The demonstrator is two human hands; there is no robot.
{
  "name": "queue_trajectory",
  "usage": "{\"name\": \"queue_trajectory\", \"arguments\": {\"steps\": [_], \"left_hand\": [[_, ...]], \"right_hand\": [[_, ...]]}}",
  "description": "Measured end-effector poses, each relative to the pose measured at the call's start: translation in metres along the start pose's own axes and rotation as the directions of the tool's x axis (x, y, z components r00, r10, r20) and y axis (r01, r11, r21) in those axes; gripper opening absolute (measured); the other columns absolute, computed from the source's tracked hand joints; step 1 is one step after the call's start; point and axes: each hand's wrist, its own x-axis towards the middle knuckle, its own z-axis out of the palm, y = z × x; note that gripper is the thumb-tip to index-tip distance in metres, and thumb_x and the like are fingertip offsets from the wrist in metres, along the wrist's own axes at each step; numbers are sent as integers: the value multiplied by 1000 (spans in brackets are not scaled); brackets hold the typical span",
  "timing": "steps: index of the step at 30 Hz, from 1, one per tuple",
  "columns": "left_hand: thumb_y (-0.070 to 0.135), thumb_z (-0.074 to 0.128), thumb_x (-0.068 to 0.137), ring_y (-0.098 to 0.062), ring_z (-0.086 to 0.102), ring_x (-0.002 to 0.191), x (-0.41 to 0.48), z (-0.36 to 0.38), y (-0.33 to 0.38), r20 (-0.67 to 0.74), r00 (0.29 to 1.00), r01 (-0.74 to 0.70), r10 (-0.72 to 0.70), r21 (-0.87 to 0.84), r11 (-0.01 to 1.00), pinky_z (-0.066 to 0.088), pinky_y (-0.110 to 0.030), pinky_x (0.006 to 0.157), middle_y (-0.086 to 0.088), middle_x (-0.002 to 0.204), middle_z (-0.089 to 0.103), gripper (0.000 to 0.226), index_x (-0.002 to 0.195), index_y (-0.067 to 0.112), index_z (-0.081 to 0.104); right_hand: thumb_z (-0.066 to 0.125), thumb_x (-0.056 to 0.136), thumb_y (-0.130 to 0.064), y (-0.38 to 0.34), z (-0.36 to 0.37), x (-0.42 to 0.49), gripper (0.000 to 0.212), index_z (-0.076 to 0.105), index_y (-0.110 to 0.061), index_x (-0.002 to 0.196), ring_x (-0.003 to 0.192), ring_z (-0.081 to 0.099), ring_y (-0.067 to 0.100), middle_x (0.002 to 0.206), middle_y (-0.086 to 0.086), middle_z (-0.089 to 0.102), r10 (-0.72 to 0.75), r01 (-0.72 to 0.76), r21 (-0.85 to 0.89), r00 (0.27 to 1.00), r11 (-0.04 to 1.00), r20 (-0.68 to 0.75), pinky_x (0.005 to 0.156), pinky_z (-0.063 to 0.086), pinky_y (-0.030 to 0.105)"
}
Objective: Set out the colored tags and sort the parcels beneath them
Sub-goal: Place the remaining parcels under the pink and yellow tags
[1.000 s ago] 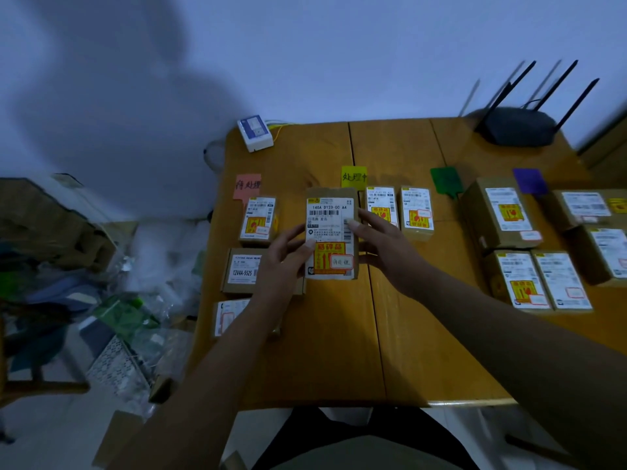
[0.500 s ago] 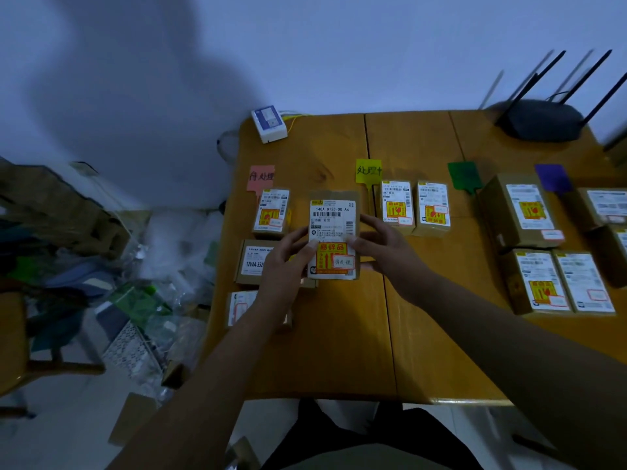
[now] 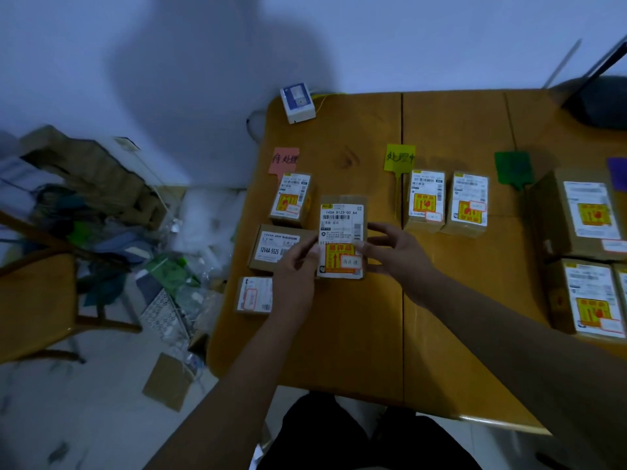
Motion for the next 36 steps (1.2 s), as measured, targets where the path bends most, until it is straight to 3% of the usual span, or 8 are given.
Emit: {"name": "queue_trajectory", "arguments": {"steps": [3,7,10,16,19,24,33,36], "left_hand": [[20,60,101,-9,73,107,23,-1,1,33,999,-10,10,21,1000,60,-40,95,10,114,77,27,124,29,72],[26,61,100,0,70,105,76,-4,6,102,995,-23,11,120,992,58,-32,93,21,111,74,29,125,37,71],[27,59,101,-5,67,105,123,-2,5,202,979,-38,-9,231,972,56,-30,88,7,125,71,30,129,31,70],[25,56,100,-11,62,112,195,-4,-5,306,952,-107,-7,355,929,53,-37,98,3,139,64,33,129,35,70],[21,54,102,-25,65,120,214,-11,-12,350,937,-111,-8,317,942,55,-47,100,-1,137,67,34,131,30,70],[17,52,101,-21,66,117,226,-27,-23,327,945,-75,-5,234,969,57,-50,98,2,128,70,34,127,27,72],[18,58,96,-11,70,109,224,-51,-31,289,957,-34,3,104,994,58,-47,96,19,116,73,38,104,50,75],[12,63,95,-9,70,97,215,-68,-33,210,977,25,-35,50,998,61,-42,87,11,111,76,34,100,42,76]], "right_hand": [[80,92,-19,-2,9,23,66,51,-18,152,114,72,29,124,8,68,35,-33,31,997,999,-63,93,63,54],[77,95,-17,-6,26,72,63,50,-16,152,113,72,28,117,4,71,76,-69,47,983,997,-169,97,61,53],[77,95,-25,-5,37,113,66,48,-18,154,109,71,24,115,0,69,72,-79,-18,962,997,-263,99,59,51],[76,95,-13,5,54,181,63,47,-9,151,94,75,20,114,8,74,172,-142,107,916,984,-362,78,63,36],[73,96,-8,15,60,198,57,50,-6,149,98,76,25,123,13,74,195,-175,87,910,981,-366,81,63,37],[71,97,-6,24,69,209,56,51,-8,149,92,76,18,111,5,72,215,-198,85,913,976,-347,65,62,26],[67,99,-4,26,73,206,56,50,-10,152,104,72,22,133,11,69,188,-176,64,909,982,-372,73,59,29],[73,96,-14,22,72,189,67,44,-19,156,117,62,24,143,8,59,146,-162,-6,903,987,-404,85,49,36]]}}
